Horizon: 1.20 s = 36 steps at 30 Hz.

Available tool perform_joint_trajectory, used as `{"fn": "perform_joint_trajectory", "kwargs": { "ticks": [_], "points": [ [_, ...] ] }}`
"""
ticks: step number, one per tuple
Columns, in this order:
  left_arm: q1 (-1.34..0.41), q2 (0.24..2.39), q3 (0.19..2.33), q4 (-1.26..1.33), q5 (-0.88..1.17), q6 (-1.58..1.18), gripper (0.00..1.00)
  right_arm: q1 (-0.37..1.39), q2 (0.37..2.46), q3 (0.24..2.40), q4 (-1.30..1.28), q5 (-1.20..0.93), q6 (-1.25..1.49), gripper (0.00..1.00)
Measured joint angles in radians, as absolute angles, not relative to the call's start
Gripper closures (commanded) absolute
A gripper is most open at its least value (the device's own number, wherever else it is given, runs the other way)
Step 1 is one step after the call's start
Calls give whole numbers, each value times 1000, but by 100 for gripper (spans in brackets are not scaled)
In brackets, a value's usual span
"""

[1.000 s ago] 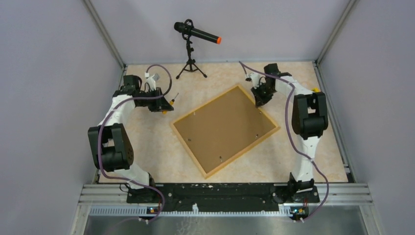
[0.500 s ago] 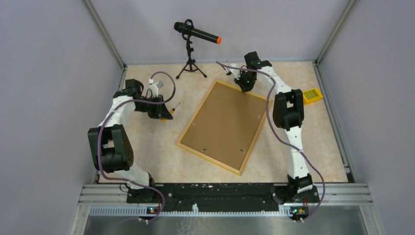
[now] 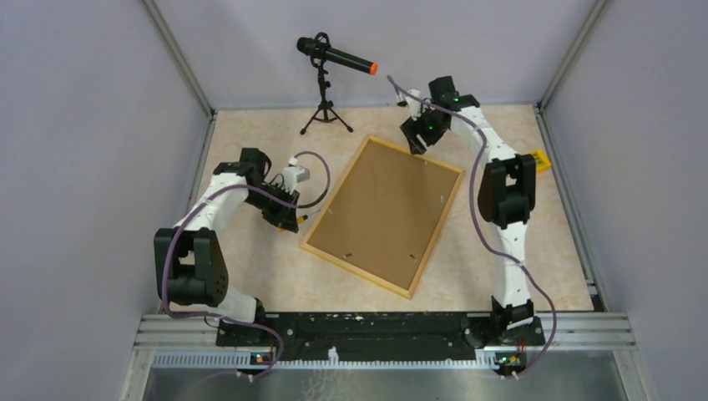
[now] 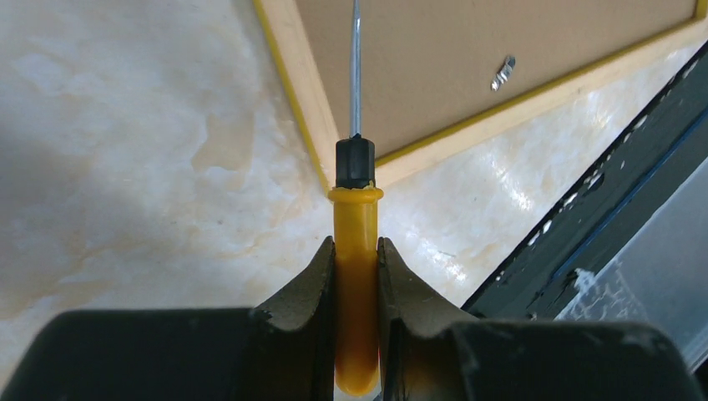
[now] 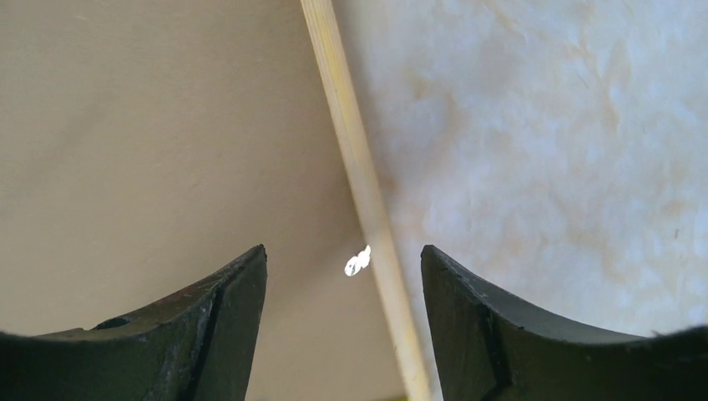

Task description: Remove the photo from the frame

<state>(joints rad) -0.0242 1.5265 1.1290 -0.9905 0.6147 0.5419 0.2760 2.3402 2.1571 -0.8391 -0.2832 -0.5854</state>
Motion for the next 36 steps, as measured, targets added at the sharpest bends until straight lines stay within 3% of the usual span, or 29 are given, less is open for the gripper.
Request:
{"fn": "perform_joint_trajectory", "kwargs": {
  "ticks": [5, 10, 15, 30, 36],
  "points": [
    [-125, 1504, 1052, -982, 545, 553, 100, 189, 2122, 1972, -840, -360, -378, 33],
    [-139, 1507, 1039, -935, 507, 539, 100, 27, 1915, 1625, -771, -373, -197, 32],
    [-149, 1531, 1039, -885, 485, 520, 100, -37, 1832, 1373, -734, -323, -40, 43],
    [-187, 1555, 1007, -802, 402, 486, 100, -24, 1961, 1372, -560, -281, 208, 44],
    [-198, 1555, 998, -788, 361, 462, 100, 23, 1980, 1385, -529, -226, 239, 56]
  ]
}}
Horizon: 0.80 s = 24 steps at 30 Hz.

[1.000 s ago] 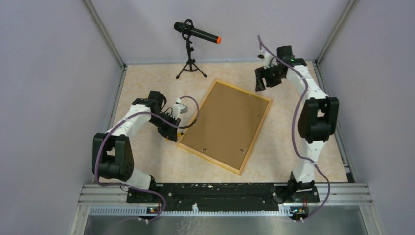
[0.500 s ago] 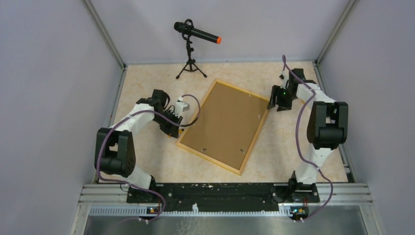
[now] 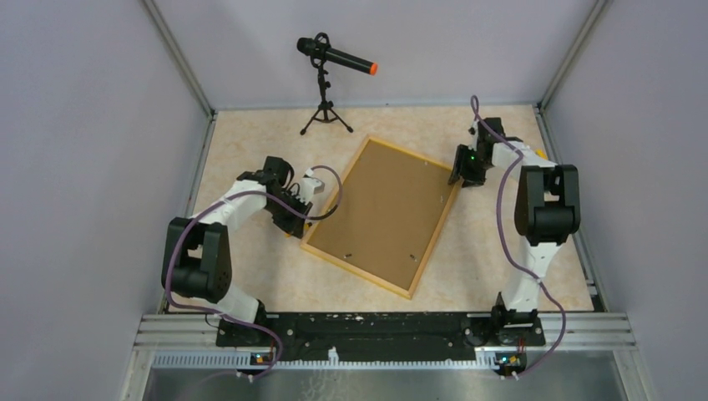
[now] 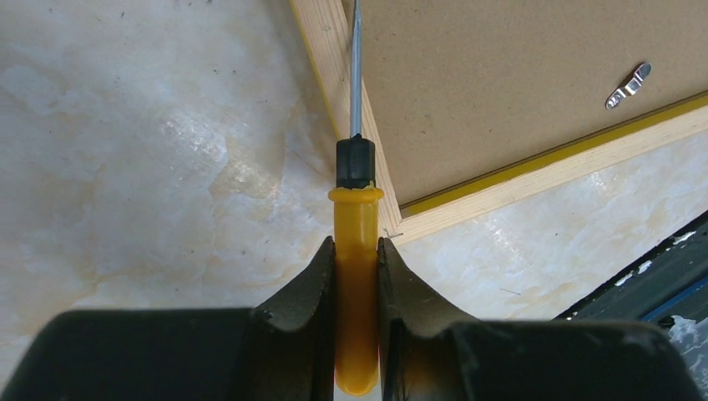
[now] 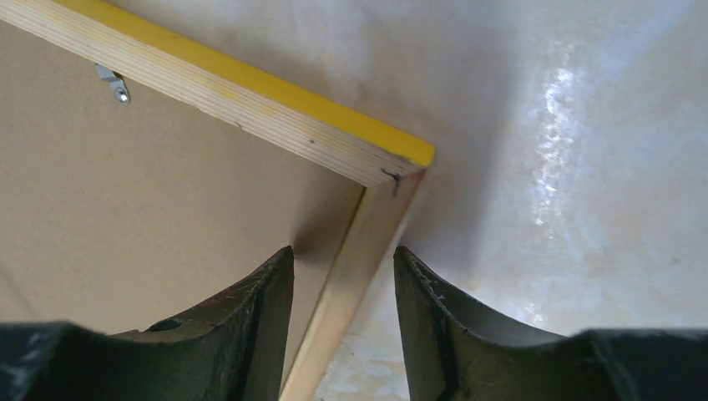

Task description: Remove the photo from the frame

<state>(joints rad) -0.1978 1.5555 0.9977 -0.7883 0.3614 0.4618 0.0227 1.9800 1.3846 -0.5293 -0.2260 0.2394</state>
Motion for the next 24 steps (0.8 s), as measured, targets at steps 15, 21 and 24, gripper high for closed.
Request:
{"fn": "perform_joint_trajectory", "kwargs": {
  "ticks": [15, 21, 24],
  "points": [
    [-234, 1588, 1009, -746, 308, 390, 100, 57, 2023, 1448, -555, -158, 246, 91],
    [-257, 1617, 1033, -721, 272, 361, 100, 58, 2023, 1449, -557, -157, 236, 100],
    [-269, 1626, 1039, -725, 257, 355, 100, 62, 2024, 1454, -562, -152, 225, 100]
  ]
}}
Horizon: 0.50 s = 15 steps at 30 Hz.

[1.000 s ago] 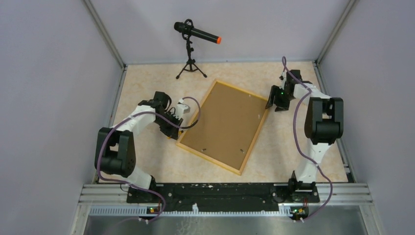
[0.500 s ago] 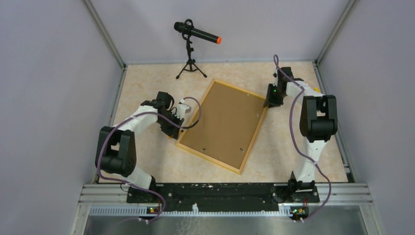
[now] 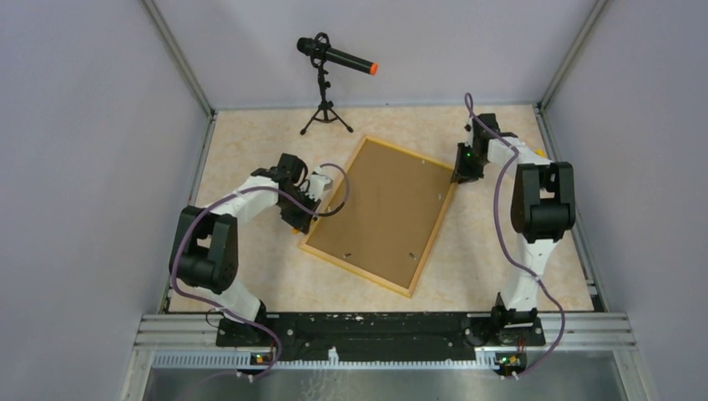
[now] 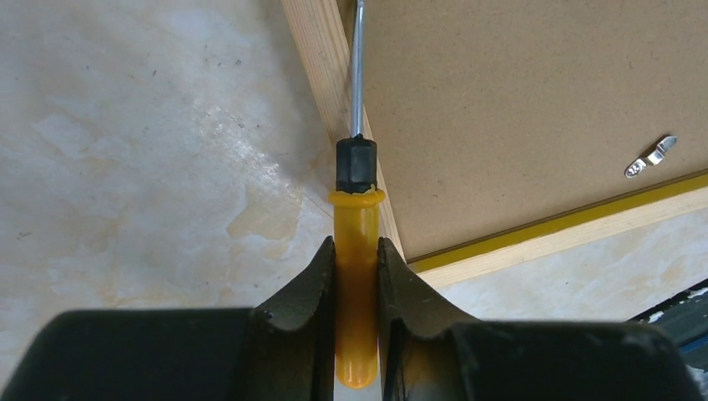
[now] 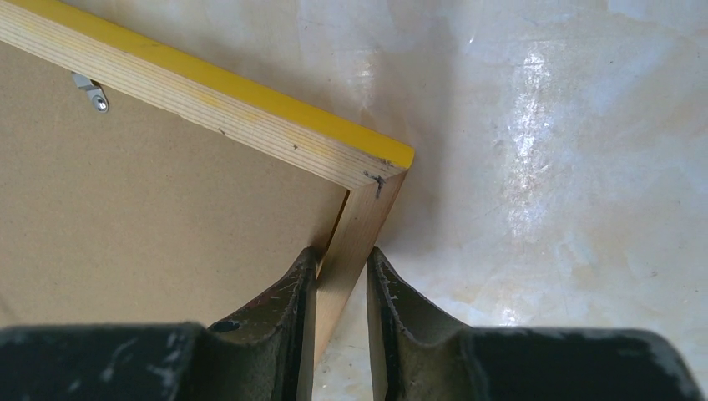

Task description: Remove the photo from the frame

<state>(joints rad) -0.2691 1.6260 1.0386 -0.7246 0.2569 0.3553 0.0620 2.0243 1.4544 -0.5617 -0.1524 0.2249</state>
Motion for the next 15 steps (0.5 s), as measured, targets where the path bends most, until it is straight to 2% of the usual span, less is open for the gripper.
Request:
{"fn": "perform_joint_trajectory", "kwargs": {
  "ticks": [15],
  "points": [
    [-315, 1679, 1110, -706, 181, 432, 100, 94, 2047, 1510, -622, -86, 161, 100]
  ]
}}
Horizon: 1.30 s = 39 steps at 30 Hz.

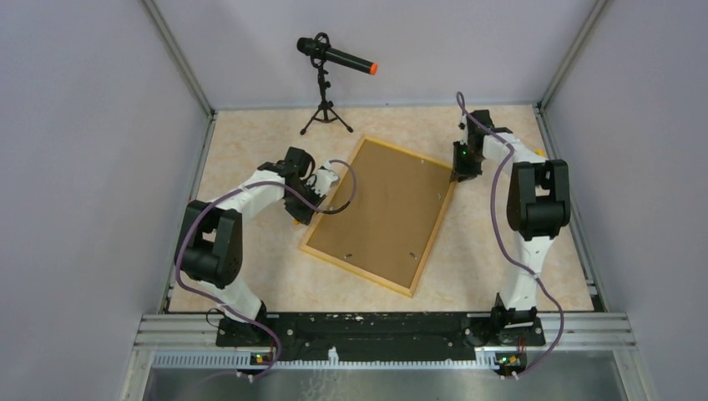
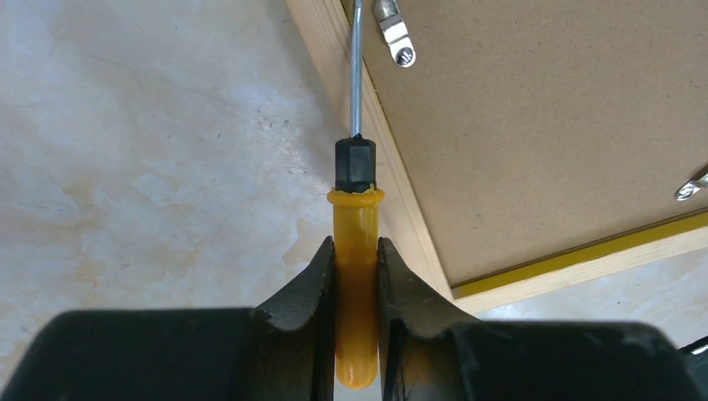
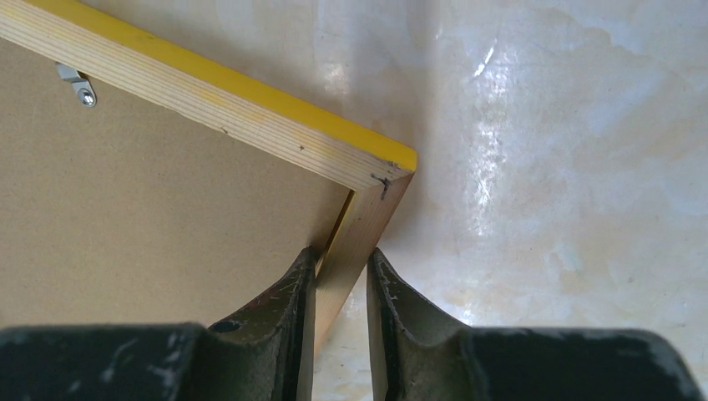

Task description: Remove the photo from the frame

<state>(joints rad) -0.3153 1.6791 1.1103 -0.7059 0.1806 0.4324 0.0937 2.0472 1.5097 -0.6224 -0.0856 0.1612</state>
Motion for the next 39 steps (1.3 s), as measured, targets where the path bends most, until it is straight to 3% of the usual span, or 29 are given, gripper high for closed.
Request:
{"fn": "perform_joint_trajectory", "kwargs": {
  "ticks": [19, 39],
  "points": [
    [-328, 1695, 1186, -912, 167, 543, 100, 105, 2103, 1600, -656, -96, 126, 100],
    [-392, 1762, 1257, -954, 92, 426, 100, 105, 2103, 1599, -656, -97, 126, 100]
  ]
}}
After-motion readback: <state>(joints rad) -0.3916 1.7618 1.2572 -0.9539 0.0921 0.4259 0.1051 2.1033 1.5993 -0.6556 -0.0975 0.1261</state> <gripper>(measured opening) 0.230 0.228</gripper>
